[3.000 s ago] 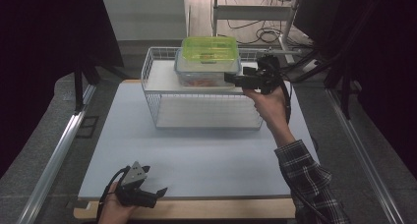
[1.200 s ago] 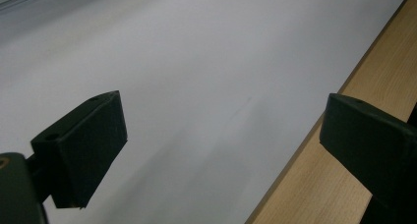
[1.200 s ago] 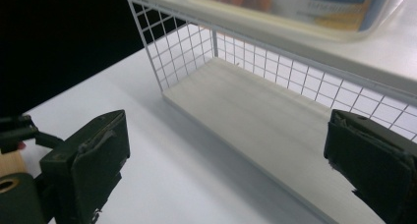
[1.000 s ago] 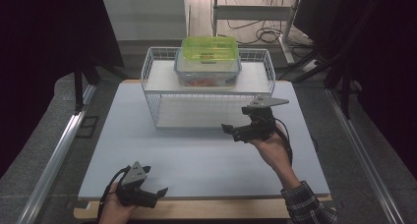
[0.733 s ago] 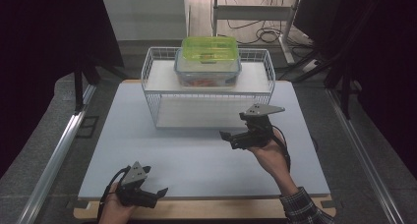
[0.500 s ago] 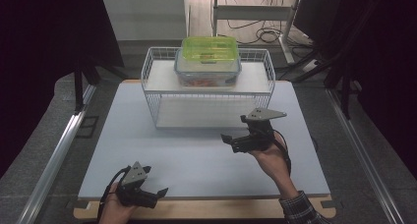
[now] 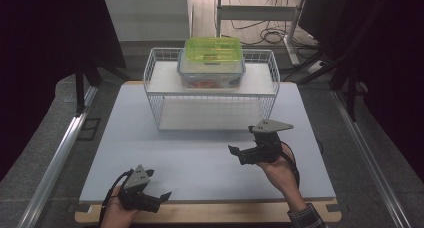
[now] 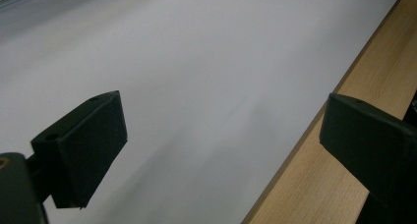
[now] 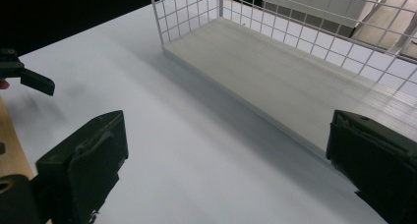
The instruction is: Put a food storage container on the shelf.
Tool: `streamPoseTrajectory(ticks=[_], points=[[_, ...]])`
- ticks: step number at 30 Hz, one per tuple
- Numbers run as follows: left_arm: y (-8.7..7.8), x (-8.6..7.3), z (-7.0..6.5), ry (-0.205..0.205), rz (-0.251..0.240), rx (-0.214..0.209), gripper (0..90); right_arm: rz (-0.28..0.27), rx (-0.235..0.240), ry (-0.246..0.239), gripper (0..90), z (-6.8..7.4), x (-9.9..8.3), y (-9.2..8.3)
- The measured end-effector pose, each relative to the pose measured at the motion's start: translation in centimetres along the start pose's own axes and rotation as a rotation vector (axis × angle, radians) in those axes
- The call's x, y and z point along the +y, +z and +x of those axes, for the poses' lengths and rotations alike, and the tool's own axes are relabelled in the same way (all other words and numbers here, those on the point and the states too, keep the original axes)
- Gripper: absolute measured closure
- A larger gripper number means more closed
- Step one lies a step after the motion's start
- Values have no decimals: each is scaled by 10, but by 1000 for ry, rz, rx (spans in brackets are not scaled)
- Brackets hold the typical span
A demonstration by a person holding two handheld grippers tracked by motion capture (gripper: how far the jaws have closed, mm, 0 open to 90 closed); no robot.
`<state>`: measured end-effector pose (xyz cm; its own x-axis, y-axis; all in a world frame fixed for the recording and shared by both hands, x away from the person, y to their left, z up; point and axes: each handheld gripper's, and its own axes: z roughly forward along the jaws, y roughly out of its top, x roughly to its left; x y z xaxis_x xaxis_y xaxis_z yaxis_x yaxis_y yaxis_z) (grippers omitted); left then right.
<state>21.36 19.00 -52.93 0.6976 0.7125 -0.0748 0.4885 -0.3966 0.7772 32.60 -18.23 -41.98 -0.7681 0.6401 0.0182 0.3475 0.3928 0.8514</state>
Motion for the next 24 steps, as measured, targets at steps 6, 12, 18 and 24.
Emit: streamPoseTrajectory(ticks=[6, 12, 18, 24], points=[[-1, -1, 3, -10, -9, 1, 40, 5, -13, 16, 12, 2, -7, -8], [-3, -2, 6, -23, -18, 0, 40, 3, -23, 14, 11, 4, -14, -15], [-2, -1, 5, -20, -19, -1, 40, 9, -41, 24, 8, 4, -26, -20], [-2, -2, 5, -24, -20, -1, 40, 15, -51, 13, 7, 3, -38, -27]])
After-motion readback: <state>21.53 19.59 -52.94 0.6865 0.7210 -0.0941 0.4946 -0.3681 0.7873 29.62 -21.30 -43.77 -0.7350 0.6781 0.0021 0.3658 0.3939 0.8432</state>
